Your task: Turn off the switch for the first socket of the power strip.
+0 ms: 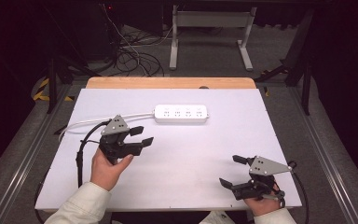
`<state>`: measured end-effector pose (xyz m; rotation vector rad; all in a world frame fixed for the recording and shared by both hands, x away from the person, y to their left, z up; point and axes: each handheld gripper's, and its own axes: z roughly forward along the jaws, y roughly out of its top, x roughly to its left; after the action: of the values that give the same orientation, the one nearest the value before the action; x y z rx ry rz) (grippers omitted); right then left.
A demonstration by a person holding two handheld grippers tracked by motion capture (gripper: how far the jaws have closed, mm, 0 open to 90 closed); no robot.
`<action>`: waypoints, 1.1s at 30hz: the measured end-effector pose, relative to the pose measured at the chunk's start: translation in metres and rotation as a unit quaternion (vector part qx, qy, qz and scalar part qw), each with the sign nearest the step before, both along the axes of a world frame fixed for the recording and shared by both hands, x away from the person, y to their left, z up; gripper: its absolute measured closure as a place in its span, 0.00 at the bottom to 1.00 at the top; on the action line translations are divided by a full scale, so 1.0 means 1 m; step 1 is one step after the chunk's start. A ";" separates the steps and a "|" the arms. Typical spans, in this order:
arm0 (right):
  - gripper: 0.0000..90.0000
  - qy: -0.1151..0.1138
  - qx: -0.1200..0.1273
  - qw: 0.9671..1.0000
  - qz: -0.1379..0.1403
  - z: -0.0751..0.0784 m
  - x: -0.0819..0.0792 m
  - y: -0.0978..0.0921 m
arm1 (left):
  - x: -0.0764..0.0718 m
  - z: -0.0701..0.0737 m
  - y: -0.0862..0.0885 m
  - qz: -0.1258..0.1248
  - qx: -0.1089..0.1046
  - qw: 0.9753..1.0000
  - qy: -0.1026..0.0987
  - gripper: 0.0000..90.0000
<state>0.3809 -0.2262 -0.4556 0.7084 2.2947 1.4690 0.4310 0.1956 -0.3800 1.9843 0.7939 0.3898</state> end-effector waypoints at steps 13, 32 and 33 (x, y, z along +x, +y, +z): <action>0.10 0.002 0.000 1.000 0.003 0.000 0.000 0.000 | 0.018 0.009 -0.018 0.015 0.043 0.998 -0.041 0.59; 0.10 0.008 0.004 1.000 0.008 -0.001 0.001 -0.001 | 0.049 0.014 -0.034 0.031 0.042 0.999 -0.010 1.00; 0.10 0.009 0.005 1.000 0.009 -0.001 0.001 -0.001 | 0.054 0.015 -0.038 0.032 0.042 0.999 0.000 1.00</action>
<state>0.3818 -0.2273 -0.4567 0.7079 2.3139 1.4880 0.4853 0.1580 -0.3654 2.0397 0.8542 0.4668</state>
